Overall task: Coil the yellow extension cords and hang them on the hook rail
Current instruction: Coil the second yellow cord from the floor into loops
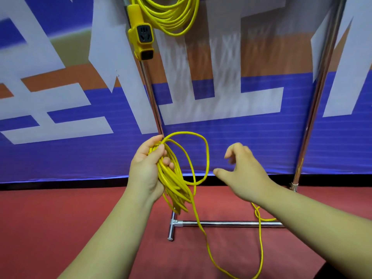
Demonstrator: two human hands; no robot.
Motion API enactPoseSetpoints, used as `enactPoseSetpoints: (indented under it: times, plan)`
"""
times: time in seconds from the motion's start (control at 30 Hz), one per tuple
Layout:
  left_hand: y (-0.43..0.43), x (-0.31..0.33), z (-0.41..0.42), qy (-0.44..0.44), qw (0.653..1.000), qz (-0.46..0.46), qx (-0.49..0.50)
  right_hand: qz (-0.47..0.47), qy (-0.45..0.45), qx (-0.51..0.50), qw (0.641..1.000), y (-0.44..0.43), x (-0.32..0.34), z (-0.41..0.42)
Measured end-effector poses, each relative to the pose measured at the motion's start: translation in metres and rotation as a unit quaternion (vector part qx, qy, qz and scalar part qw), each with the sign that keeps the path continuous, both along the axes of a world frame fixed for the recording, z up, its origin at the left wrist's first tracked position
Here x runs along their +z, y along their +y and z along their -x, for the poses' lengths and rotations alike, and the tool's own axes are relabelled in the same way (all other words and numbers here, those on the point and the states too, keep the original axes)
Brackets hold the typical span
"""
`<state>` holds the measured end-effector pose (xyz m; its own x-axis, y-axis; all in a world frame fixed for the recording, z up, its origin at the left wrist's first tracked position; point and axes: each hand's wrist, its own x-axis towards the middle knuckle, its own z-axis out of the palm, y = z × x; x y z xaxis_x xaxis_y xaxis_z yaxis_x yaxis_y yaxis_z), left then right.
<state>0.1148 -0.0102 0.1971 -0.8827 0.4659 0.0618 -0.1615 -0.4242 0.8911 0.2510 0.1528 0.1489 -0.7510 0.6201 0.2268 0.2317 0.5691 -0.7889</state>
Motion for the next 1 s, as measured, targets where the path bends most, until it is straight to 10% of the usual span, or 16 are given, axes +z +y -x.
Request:
enactPoseSetpoints:
  times: [0.2,0.63,1.0]
  plan:
    - [-0.004,0.001,0.000,-0.020,0.999,-0.035,0.032,0.224,-0.049,0.269,0.935,-0.032,-0.025,0.005]
    - [-0.033,-0.001,0.031,-0.085,0.990,-0.089,0.069,0.292,-0.150,0.335,0.883,-0.022,-0.038,0.010]
    - [-0.028,-0.024,0.010,0.159,0.952,0.240,-0.108,0.270,0.070,0.184,0.942,0.002,0.007,0.006]
